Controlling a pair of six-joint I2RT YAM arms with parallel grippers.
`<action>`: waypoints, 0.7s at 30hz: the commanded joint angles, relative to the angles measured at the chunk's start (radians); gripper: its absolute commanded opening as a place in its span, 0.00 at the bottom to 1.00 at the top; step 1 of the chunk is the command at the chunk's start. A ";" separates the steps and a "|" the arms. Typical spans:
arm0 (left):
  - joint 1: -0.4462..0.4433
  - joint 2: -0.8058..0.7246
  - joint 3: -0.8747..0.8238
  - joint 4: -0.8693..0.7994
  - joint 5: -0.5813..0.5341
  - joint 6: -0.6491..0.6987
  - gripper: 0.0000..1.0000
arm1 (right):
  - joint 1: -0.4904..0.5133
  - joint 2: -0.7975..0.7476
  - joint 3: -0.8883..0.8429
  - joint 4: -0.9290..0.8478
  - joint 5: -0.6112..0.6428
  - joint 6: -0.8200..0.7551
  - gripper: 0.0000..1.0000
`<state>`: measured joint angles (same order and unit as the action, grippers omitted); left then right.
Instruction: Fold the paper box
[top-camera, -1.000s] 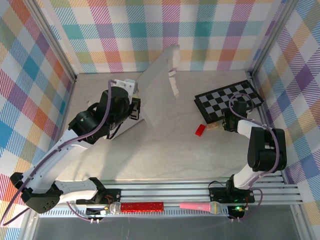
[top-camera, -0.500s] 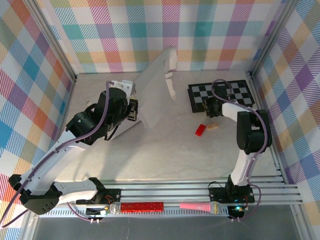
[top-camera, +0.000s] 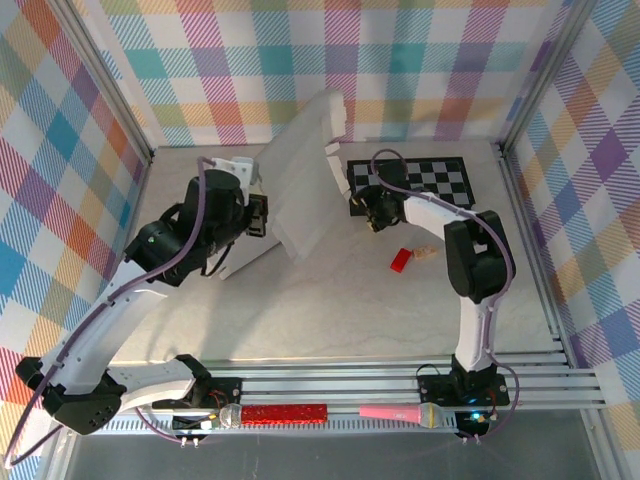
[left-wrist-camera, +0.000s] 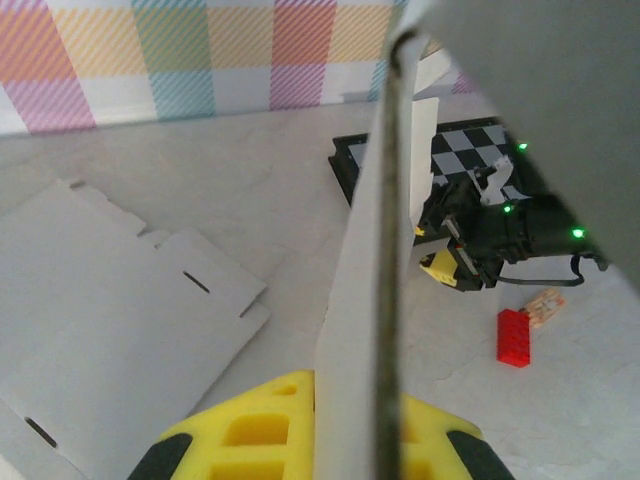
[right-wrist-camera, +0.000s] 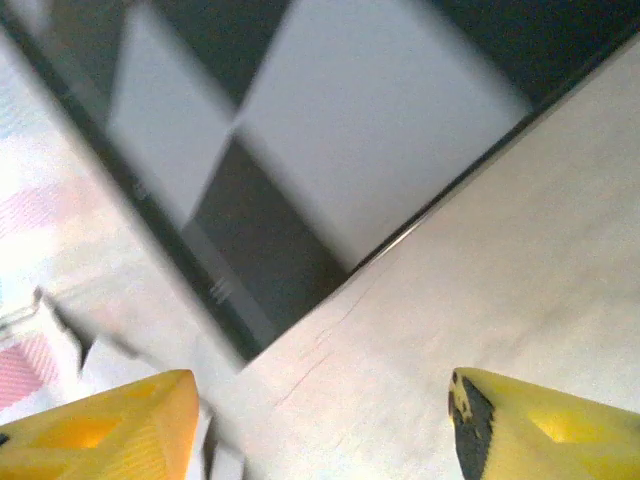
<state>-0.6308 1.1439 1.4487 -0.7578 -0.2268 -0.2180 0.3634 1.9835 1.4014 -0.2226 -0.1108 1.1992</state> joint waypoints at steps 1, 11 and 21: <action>0.103 0.000 -0.038 -0.017 0.177 -0.095 0.00 | 0.014 -0.170 -0.024 -0.005 -0.011 -0.047 0.68; 0.210 0.037 -0.140 -0.027 0.391 -0.039 0.00 | 0.043 -0.457 -0.119 -0.169 0.078 0.000 0.64; 0.211 0.001 -0.286 -0.062 0.468 0.114 0.00 | 0.154 -0.544 -0.103 -0.176 0.052 0.047 0.67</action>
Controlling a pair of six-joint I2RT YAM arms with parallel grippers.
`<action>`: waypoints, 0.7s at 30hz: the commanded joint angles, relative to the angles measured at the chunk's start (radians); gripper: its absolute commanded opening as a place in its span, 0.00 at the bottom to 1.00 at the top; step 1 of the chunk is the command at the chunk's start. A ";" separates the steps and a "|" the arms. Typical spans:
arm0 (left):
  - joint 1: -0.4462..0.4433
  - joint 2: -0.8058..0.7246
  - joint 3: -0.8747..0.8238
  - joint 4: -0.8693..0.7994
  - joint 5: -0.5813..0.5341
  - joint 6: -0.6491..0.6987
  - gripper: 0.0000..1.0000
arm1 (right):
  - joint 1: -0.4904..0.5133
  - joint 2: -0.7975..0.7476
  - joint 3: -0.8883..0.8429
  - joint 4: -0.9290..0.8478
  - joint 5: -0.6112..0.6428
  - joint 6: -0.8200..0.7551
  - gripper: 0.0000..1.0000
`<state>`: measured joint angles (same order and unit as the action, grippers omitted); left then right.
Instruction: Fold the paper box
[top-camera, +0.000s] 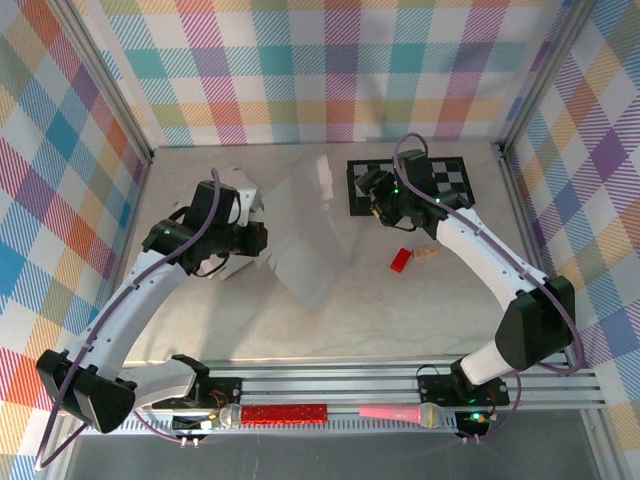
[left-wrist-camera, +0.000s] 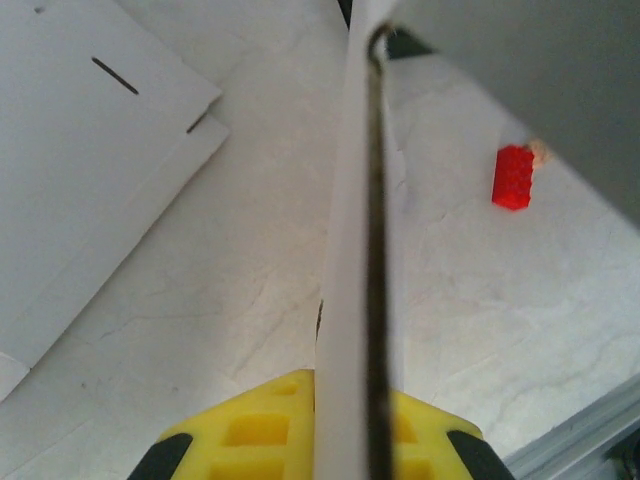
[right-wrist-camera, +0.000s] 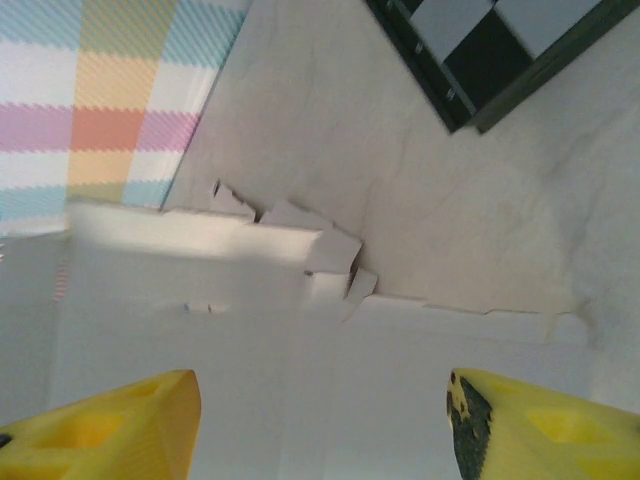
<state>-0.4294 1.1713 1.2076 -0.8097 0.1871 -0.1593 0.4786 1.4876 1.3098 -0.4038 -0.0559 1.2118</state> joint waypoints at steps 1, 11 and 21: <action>0.009 -0.021 -0.077 0.008 0.071 0.056 0.00 | 0.056 -0.052 -0.020 0.030 -0.001 0.052 0.67; -0.007 0.036 -0.208 0.199 0.066 0.095 0.00 | 0.147 0.034 -0.042 0.260 -0.051 0.183 0.70; -0.142 0.135 -0.234 0.364 0.016 -0.011 0.00 | 0.137 0.055 -0.051 0.253 -0.036 0.181 0.69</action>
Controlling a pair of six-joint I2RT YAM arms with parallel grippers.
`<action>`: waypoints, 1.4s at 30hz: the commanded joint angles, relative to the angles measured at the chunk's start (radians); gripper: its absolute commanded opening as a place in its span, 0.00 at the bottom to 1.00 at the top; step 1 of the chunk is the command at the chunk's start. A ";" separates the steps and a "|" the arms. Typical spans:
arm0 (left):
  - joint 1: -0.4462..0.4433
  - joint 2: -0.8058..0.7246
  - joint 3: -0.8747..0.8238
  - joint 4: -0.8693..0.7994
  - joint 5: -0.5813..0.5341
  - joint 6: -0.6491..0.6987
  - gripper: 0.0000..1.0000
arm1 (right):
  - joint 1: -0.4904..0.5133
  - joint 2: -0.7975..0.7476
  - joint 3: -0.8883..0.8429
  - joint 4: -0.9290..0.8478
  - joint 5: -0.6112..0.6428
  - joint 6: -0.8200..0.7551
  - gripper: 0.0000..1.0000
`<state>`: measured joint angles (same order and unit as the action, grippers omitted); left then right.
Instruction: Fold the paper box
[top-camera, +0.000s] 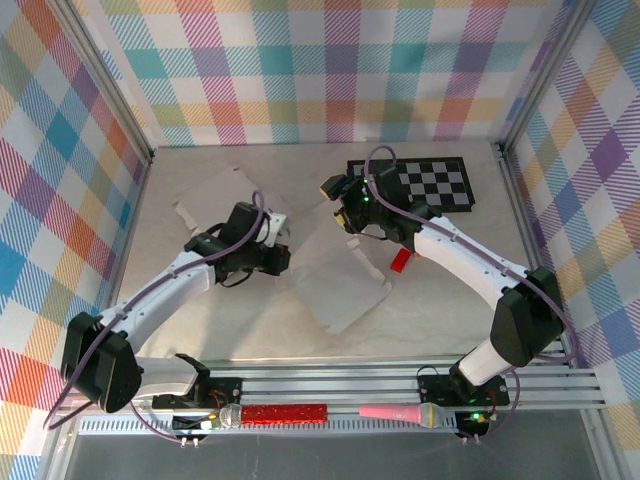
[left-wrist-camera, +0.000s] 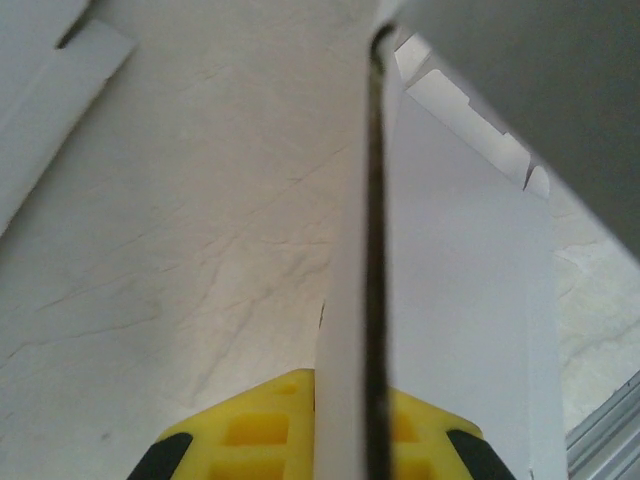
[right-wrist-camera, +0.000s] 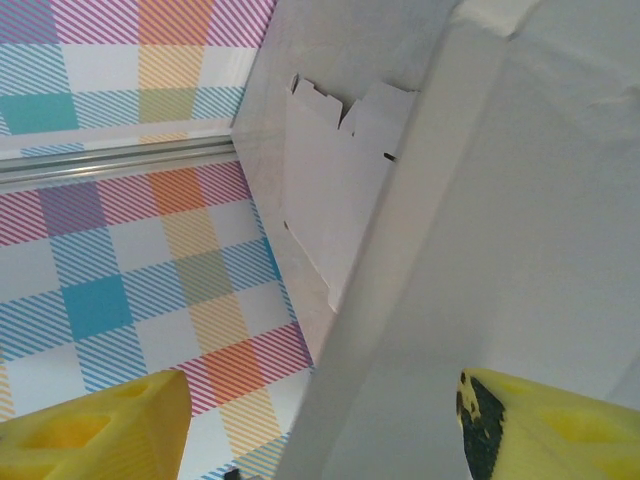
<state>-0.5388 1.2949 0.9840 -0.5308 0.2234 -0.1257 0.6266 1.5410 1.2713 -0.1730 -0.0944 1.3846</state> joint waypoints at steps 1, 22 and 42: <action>-0.043 0.022 -0.007 0.098 -0.037 -0.056 0.00 | -0.019 0.003 -0.017 0.023 -0.001 0.009 0.68; -0.089 0.064 0.019 0.115 -0.104 -0.051 0.00 | -0.084 0.124 0.008 -0.009 -0.155 0.110 0.46; -0.089 0.067 0.017 0.115 -0.118 -0.045 0.00 | -0.084 0.134 -0.012 -0.009 -0.172 0.165 0.13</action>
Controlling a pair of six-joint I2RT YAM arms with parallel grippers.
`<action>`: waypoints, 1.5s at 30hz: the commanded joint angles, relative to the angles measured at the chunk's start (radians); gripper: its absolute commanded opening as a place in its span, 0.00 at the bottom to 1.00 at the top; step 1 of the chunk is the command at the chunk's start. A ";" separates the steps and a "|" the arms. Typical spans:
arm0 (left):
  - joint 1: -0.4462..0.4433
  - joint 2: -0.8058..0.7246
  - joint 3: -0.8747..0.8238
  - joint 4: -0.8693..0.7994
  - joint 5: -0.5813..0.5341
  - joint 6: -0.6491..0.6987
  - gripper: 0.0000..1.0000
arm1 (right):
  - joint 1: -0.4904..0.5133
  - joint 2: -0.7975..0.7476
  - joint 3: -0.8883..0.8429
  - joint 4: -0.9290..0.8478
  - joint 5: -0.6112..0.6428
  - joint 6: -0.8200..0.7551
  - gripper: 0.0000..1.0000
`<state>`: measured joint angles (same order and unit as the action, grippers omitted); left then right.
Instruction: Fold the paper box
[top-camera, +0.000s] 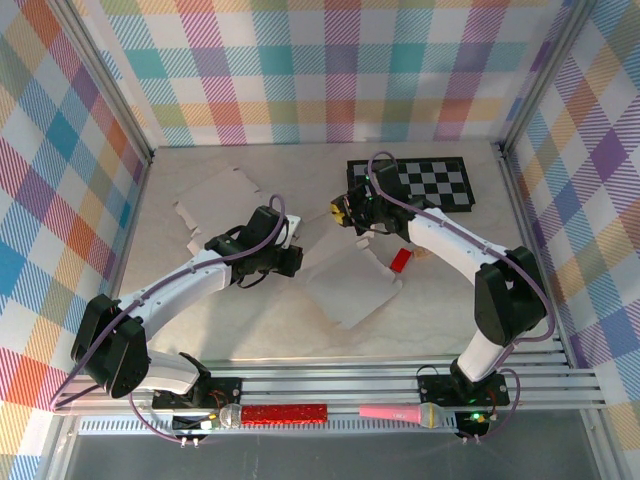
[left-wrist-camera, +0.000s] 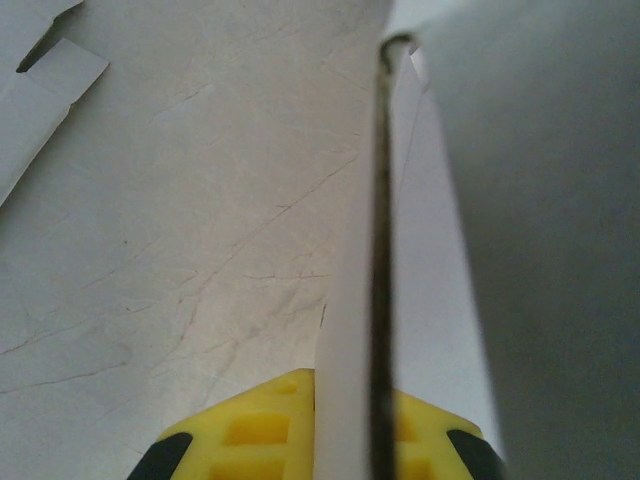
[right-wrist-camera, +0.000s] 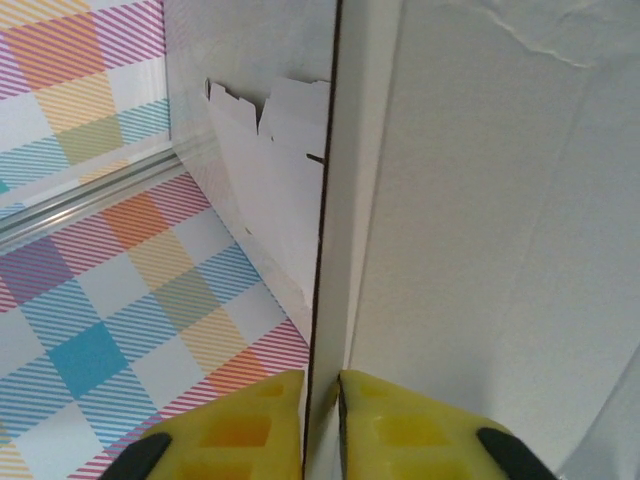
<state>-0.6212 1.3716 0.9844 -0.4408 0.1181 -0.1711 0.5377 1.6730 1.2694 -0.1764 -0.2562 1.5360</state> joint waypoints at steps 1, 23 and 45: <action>-0.006 -0.009 0.017 0.025 -0.015 0.001 0.00 | 0.005 0.002 -0.010 -0.005 -0.011 0.016 0.11; 0.187 -0.292 0.091 -0.203 0.117 -0.475 0.72 | 0.146 -0.103 -0.210 0.203 0.359 0.212 0.00; 0.164 -0.045 0.277 -0.225 0.173 -0.961 0.51 | 0.180 -0.058 -0.216 0.290 0.388 0.231 0.00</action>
<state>-0.4465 1.3323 1.2308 -0.6300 0.2947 -1.0832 0.7082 1.5963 1.0599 0.0753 0.1207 1.7473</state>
